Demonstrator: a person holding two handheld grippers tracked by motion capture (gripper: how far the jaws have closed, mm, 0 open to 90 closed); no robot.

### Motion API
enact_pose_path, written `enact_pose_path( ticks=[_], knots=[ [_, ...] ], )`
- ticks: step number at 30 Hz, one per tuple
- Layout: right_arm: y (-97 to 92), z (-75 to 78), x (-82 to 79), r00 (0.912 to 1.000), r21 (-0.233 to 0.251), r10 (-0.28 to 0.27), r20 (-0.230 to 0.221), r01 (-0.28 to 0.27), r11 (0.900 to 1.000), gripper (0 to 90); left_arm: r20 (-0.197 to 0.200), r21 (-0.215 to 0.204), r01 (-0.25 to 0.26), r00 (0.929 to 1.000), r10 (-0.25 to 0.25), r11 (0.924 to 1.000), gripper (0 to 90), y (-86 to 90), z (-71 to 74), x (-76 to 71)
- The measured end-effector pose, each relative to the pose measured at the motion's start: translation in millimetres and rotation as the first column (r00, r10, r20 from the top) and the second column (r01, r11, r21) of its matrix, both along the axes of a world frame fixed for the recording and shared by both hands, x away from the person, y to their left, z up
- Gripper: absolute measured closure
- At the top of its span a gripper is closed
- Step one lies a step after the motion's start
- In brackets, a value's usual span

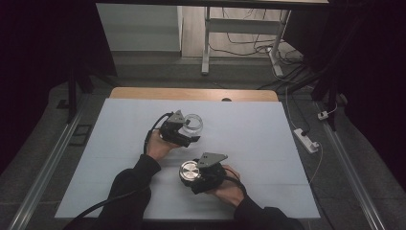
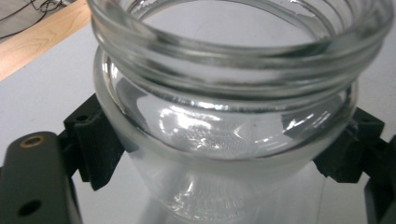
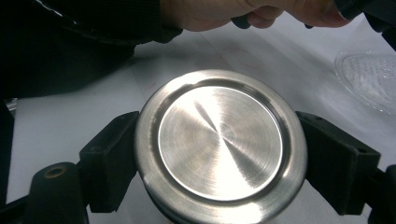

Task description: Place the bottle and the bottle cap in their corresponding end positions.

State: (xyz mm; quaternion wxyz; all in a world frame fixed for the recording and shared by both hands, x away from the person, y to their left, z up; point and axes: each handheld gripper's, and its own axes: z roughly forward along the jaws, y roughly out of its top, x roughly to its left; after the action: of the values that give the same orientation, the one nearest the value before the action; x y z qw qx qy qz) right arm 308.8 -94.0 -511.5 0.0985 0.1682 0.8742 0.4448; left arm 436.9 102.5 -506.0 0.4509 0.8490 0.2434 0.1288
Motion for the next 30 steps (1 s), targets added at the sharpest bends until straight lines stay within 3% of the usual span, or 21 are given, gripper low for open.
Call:
enact_pose_path(
  ticks=[13, 30],
  knots=[
    [4.3, -16.5, 4.9, 0.9997, -0.047, -0.009, -0.022, 0.008, 0.9989, 17.8, -0.02, 0.024, -0.026, 0.9995, 0.026, 0.9994, 15.5, -0.3, -13.8, 6.9],
    [7.4, -27.8, 10.0, 0.9987, -0.095, -0.02, -0.046, 0.016, 0.9953, 17.4, -0.037, 0.037, -0.024, 0.999, 0.025, 0.999, 15.4, -0.1, -19.5, 8.4]
  ],
)
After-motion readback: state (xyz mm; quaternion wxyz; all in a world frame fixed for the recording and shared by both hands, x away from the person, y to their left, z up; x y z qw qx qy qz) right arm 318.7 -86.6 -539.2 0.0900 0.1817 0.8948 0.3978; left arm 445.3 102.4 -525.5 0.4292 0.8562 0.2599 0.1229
